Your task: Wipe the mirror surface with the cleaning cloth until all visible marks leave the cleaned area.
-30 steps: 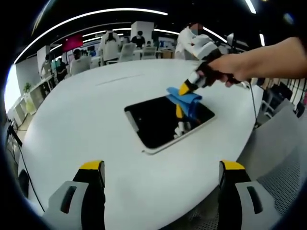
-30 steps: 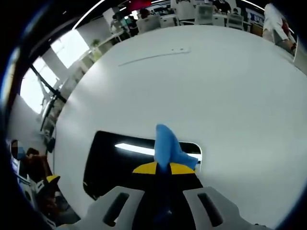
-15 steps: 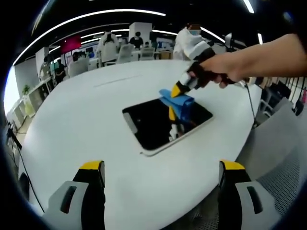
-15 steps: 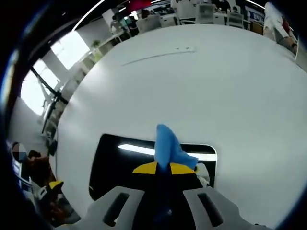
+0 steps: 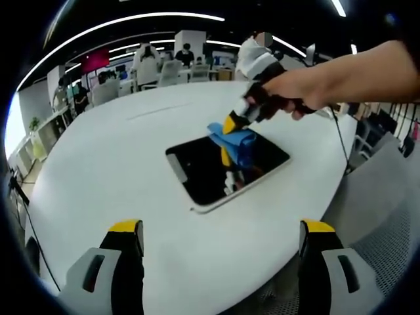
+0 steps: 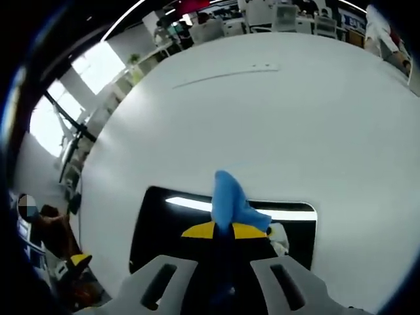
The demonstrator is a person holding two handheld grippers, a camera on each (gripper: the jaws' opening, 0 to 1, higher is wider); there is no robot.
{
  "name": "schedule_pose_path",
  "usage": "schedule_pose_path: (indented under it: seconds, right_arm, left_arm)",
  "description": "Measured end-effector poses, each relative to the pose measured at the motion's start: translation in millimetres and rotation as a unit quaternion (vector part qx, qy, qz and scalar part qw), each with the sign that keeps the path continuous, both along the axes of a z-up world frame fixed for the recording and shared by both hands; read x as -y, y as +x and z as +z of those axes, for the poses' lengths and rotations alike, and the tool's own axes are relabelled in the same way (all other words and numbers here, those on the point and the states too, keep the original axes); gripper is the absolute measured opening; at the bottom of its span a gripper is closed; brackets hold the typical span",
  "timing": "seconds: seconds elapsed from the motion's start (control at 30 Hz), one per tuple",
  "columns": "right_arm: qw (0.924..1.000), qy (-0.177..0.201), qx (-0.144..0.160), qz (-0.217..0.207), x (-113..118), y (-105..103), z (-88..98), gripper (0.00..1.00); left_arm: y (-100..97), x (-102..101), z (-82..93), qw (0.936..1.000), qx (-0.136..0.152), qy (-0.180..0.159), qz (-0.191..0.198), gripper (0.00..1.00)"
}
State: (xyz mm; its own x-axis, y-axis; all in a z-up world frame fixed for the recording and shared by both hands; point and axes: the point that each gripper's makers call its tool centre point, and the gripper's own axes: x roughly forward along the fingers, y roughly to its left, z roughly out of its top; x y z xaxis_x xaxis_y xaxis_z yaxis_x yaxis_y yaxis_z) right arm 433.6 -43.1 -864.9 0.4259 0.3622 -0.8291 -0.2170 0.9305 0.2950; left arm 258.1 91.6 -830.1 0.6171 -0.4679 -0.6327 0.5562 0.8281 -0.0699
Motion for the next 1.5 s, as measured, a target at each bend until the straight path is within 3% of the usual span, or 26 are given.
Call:
schedule_pose_path:
  seconds: [0.97, 1.5]
  right_arm:
    - [0.9995, 0.032, -0.007, 0.003, -58, 7, 0.2, 0.03]
    - [0.9989, 0.035, -0.012, 0.03, -96, 10, 0.8, 0.03]
  left_arm:
    - [0.5, 2, 1.3, 1.0, 0.001, -0.007, 0.0, 0.99]
    - [-0.1, 3, 1.3, 1.0, 0.002, -0.008, -0.004, 0.99]
